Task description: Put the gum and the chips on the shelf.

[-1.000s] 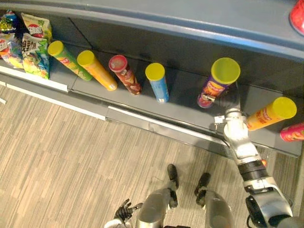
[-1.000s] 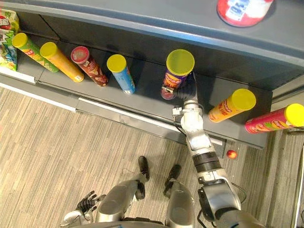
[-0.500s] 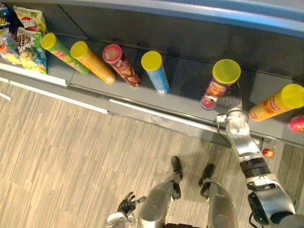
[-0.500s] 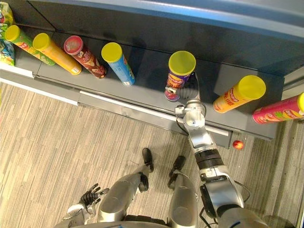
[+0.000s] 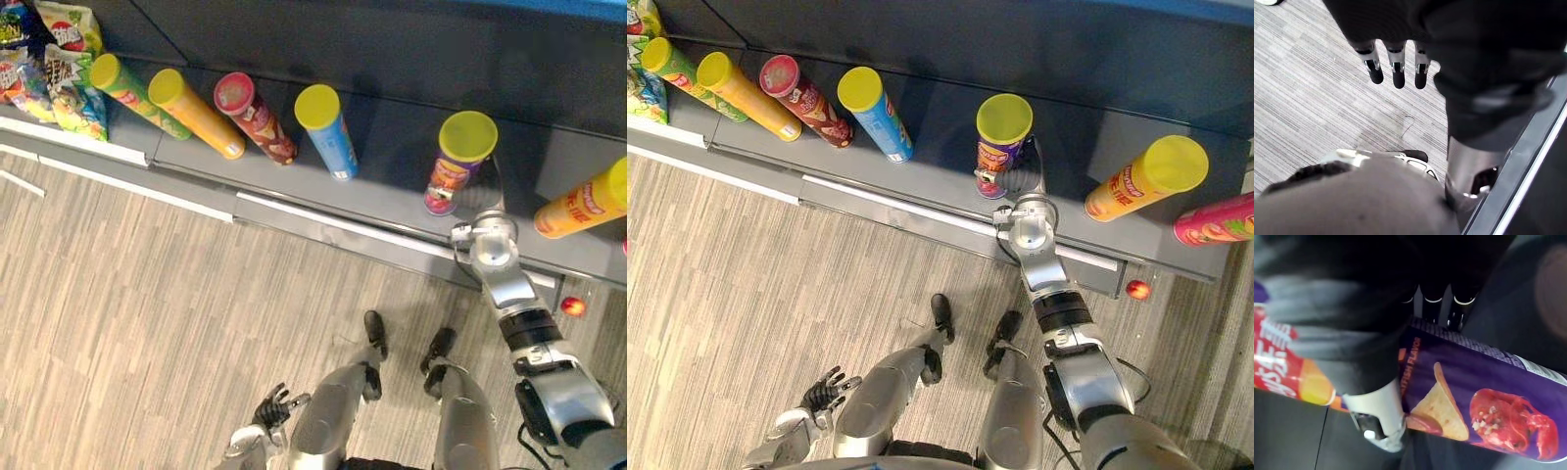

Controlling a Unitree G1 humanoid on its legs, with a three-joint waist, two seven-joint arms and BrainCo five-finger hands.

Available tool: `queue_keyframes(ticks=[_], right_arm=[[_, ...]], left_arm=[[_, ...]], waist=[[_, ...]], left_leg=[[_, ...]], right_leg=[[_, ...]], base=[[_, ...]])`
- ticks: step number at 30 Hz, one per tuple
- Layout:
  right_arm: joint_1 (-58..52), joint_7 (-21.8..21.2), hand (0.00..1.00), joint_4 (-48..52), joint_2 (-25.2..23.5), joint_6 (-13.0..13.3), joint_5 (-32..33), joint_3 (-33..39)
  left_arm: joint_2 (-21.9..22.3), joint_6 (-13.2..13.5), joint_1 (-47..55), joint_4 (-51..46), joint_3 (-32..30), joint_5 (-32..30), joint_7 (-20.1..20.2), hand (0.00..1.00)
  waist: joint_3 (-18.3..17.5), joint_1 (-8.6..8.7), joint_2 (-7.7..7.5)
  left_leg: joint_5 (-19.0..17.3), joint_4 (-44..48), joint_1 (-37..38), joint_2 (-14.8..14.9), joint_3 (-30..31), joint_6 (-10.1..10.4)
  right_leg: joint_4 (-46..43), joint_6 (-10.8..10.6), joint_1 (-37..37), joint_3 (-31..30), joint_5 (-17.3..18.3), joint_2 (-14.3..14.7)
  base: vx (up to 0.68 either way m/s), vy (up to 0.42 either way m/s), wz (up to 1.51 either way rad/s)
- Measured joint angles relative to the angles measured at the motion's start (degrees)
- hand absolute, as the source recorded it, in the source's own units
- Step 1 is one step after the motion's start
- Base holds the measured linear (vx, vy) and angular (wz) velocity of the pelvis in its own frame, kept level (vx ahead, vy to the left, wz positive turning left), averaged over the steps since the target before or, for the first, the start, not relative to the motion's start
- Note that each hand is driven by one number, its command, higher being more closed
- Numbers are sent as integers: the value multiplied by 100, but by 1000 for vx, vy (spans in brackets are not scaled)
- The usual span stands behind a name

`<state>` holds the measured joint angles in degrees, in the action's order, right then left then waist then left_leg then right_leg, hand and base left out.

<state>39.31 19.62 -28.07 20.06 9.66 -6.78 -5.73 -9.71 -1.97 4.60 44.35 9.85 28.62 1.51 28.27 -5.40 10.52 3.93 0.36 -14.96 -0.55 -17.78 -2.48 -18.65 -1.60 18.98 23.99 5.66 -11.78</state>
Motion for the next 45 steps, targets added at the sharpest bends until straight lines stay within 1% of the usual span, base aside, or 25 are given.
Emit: queue_keyframes(ticks=[2, 5, 6, 7, 10, 23, 27, 35, 36, 39, 45], right_arm=[[7, 78, 100, -1, 34, 61, 0, 2], [216, 117, 100, -167, 54, 87, -1, 20], [264, 119, 100, -226, 73, 87, 0, 28], [306, 120, 100, -344, 121, 87, -1, 14], [335, 129, 100, -398, 196, 90, -2, 23], [349, 215, 100, -436, 194, 181, -4, 30], [349, 235, 100, -440, 194, 181, -4, 42], [348, 237, 100, -487, 194, 190, -3, 45], [348, 237, 0, -487, 194, 190, -2, 45], [349, 239, 0, -484, 192, 250, -2, 45], [347, 250, 0, -486, 190, 277, -1, 71]], left_arm=[[-3, 0, 0, -65, 15, 1, 6, 0], [-34, 2, -25, -97, 73, 10, 25, 0], [-31, 1, -57, -99, 94, 13, 31, 0], [-20, -10, -84, -98, 116, 26, 39, 0], [-21, -11, -98, -119, 120, 38, 88, 0], [-44, -12, -98, -163, 150, 41, 102, 0], [-52, -58, -98, -189, 151, 45, 102, 0], [-54, -61, -100, -189, 151, 47, 101, 0], [-55, -62, -100, -188, 151, 47, 102, 0], [-57, -62, -105, -186, 151, 49, 102, 0], [-60, -61, -111, -186, 151, 51, 102, 0]], waist=[[8, -2, 18], [13, -12, 38], [29, -18, 66], [27, -64, 84], [27, -120, 84], [25, -127, 87], [25, -128, 88], [23, -129, 90], [23, -129, 91], [21, -137, 93], [20, -150, 95]], left_leg=[[-1, 1, -25, -5, 48, 1], [20, 62, -206, -3, 94, -13], [43, 89, -223, -1, 96, -40], [59, 106, -230, 0, 100, -49], [59, 132, -234, 4, 116, -49], [76, 207, -365, -10, 115, -75], [73, 243, -377, 0, 112, -71], [53, 294, -395, 41, 102, -43], [53, 297, -398, 48, 100, -43], [48, 342, -441, 89, 98, -38], [14, 424, -481, 149, 97, 12]], right_leg=[[-26, 7, 10, 41, 20, -12], [-132, 36, 187, 65, 49, -37], [-149, 38, 193, 71, 51, -42], [-165, 37, 200, 73, 58, -46], [-209, 46, 203, 78, 80, -54], [-325, 59, 359, 71, 115, -117], [-326, 59, 360, 66, 115, -113], [-320, 70, 364, 53, 120, -76], [-315, 71, 364, 52, 120, -69], [-259, 73, 363, 48, 118, -20], [-264, 89, 373, 48, 127, 24]], base=[[22, -32, 11], [23, -44, 9], [26, -47, 4], [23, -38, 3], [23, -52, 3], [7, -40, 1], [19, -44, 0], [15, -52, -2], [23, -68, -2], [22, -59, -1], [27, -65, -2]])
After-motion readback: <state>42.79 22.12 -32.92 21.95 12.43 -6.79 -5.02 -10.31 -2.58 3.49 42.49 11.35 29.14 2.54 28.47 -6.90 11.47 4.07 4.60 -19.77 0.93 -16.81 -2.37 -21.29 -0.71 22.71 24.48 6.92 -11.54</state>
